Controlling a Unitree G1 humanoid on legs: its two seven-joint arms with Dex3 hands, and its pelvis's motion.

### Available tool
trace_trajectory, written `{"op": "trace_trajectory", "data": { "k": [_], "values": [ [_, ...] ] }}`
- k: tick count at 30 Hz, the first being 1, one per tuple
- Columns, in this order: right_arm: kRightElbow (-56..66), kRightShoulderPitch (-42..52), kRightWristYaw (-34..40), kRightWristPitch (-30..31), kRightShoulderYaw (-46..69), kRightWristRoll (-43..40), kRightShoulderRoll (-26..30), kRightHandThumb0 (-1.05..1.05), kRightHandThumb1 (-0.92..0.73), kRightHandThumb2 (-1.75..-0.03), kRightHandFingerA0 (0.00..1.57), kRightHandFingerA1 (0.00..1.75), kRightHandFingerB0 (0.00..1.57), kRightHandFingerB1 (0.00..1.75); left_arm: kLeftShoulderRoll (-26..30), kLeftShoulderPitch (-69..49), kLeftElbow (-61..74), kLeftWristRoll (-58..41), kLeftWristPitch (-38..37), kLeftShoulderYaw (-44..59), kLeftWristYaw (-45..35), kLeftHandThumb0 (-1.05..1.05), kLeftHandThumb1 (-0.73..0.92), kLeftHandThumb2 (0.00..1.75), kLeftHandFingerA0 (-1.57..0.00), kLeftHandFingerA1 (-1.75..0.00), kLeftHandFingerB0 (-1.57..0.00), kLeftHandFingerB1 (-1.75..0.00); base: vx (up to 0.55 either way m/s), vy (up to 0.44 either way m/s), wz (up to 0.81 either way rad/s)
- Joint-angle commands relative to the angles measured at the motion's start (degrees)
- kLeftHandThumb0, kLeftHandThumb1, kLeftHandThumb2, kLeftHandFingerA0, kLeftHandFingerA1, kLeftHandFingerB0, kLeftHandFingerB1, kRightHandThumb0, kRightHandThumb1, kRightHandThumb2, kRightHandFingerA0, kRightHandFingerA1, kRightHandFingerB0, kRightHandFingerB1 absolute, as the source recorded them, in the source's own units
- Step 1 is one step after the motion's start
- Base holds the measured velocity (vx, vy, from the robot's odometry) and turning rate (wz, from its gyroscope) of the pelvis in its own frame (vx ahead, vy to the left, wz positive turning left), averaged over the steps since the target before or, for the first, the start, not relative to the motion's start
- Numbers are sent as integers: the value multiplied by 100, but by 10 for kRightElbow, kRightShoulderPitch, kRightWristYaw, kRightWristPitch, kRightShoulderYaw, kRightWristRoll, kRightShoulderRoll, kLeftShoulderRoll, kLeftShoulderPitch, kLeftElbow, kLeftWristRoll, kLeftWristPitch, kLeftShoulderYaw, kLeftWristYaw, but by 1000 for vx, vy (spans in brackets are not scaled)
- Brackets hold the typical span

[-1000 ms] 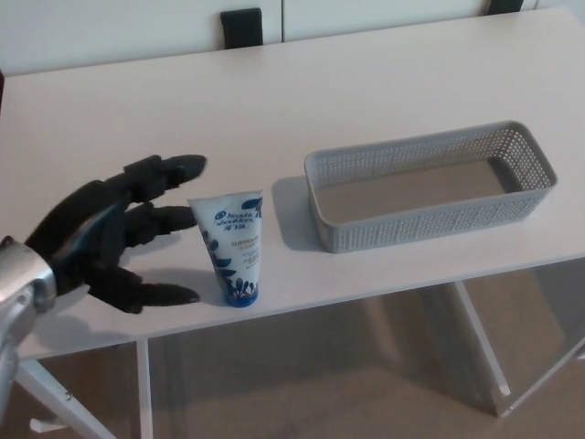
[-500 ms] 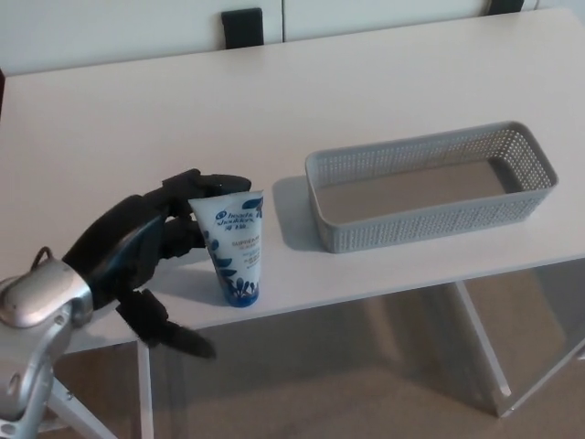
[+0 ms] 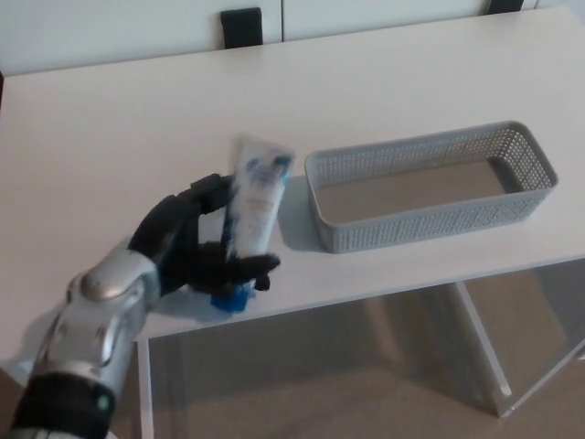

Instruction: The robot walks towards a table in front, picks a shampoo with left hand and puts it in a small grey container

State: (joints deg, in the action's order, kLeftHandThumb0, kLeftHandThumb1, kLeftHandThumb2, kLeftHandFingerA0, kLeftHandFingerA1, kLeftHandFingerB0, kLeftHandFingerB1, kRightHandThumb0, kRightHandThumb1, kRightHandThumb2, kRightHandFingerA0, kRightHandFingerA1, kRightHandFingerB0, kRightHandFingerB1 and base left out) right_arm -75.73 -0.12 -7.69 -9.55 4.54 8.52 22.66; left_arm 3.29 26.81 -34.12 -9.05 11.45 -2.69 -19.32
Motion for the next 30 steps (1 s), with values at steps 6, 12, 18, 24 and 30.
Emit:
{"op": "trace_trajectory", "data": {
  "k": [6, 12, 18, 24, 30],
  "values": [
    [10, -21, -20, -2, 6, -8, 24, -38, -46, -82, 68, 61, 46, 51, -78, 135, -241, 72, -90, 6, 215, 6, 27, 121, -157, -138, -134, -126, 0, 0, 0],
    [14, -19, -24, -2, -4, 1, 30, -38, -47, -81, 67, 61, 48, 52, -68, 124, -211, 46, -107, 31, 183, 2, 34, 120, -151, -136, -150, -134, 0, 0, 0],
    [11, -25, -21, 2, -23, 10, 30, -41, -47, -82, 69, 61, 49, 52, -55, 112, -78, 44, -112, 38, 157, -28, 1, 162, -157, -118, -138, -112, 0, 0, 0],
    [13, -29, -22, 2, -33, 13, 28, -40, -48, -83, 69, 62, 48, 52, -25, 66, 237, 111, -58, -34, 145, -15, 67, 88, -119, -132, -87, -122, 0, 0, 0],
    [10, -29, -22, 7, -37, 13, 27, -38, -59, -57, 70, 44, 56, 39, -18, 80, 337, 174, -13, -83, 159, -17, 77, 62, -105, -131, -80, -103, 0, 0, 0]
  ]
}}
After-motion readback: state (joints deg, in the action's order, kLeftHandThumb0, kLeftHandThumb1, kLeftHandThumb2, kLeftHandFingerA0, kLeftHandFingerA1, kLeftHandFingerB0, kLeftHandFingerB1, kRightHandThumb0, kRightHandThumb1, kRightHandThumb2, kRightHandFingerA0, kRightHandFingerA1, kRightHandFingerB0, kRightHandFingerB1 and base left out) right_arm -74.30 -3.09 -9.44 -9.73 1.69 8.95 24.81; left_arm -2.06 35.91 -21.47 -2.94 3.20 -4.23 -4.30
